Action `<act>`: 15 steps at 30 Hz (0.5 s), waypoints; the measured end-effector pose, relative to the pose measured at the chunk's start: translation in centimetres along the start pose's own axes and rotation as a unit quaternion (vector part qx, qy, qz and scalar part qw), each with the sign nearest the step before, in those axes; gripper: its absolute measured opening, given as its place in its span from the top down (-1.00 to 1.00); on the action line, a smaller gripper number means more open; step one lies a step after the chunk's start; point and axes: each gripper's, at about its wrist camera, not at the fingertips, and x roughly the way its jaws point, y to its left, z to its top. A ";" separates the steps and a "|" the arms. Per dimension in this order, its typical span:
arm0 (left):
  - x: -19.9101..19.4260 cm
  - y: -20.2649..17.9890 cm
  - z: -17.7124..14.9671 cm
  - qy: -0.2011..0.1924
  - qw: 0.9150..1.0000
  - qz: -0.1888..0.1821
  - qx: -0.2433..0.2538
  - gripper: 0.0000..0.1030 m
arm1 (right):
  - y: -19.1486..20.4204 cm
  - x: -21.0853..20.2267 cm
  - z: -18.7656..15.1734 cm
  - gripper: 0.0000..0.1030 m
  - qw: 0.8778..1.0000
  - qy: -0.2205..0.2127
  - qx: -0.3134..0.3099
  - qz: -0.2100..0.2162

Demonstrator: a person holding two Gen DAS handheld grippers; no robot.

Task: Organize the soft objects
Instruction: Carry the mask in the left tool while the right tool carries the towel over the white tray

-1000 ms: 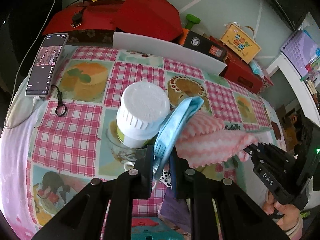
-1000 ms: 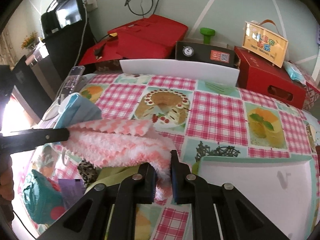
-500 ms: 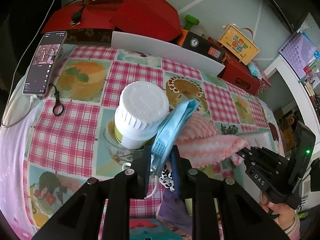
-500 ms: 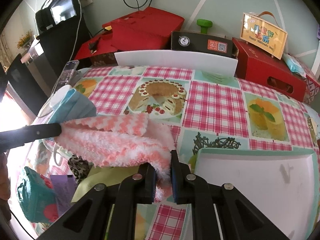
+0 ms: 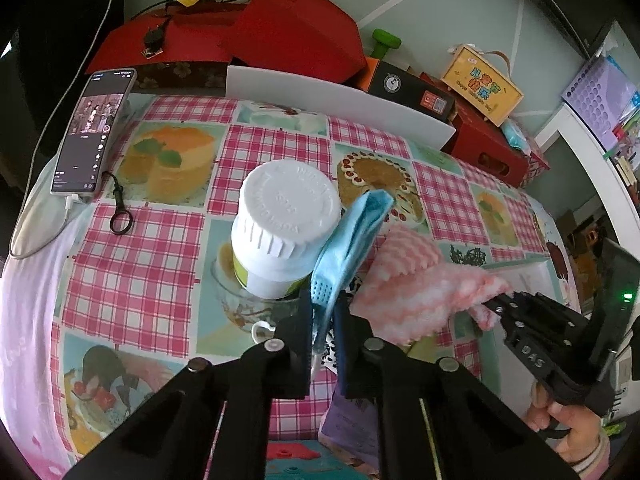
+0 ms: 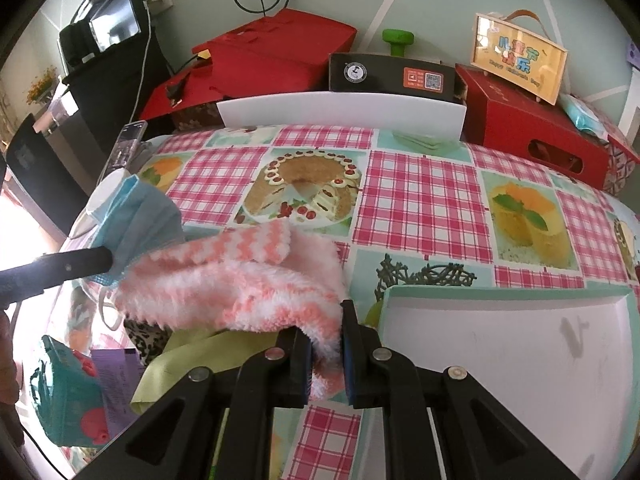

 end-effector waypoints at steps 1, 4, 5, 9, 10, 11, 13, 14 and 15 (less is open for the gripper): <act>-0.1 0.0 -0.1 -0.003 1.000 0.000 -0.001 0.86 | 0.2 -0.5 0.1 0.75 1.000 -0.009 -0.003 0.003; -0.8 -0.4 -0.1 -0.018 1.000 0.002 -0.001 0.87 | 0.8 -2.1 0.9 0.75 0.999 -0.038 -0.009 0.011; -1.2 -0.6 -0.1 -0.025 1.000 0.003 0.001 0.87 | 0.9 -2.6 1.1 0.75 0.999 -0.046 -0.009 0.014; -2.9 -1.4 -0.1 -0.052 0.999 0.013 0.008 0.88 | 1.6 -4.8 2.2 0.75 0.996 -0.084 -0.010 0.027; -3.4 -1.5 -0.1 -0.058 0.998 0.016 0.009 0.88 | 1.8 -5.2 2.4 0.75 0.995 -0.091 -0.011 0.028; -4.0 -1.7 -0.1 -0.066 0.998 0.021 0.008 0.88 | 1.9 -5.8 2.7 0.75 0.995 -0.098 -0.010 0.029; -5.3 -2.0 -0.1 -0.082 0.996 0.027 0.007 0.87 | 2.2 -7.2 3.1 0.75 0.992 -0.117 -0.010 0.037; -5.8 -2.1 -0.1 -0.087 0.996 0.031 0.007 0.88 | 2.3 -7.7 3.2 0.75 0.992 -0.123 -0.010 0.038; -6.5 -2.3 -0.1 -0.094 0.995 0.035 0.007 0.88 | 2.4 -8.4 3.3 0.75 0.991 -0.130 -0.011 0.038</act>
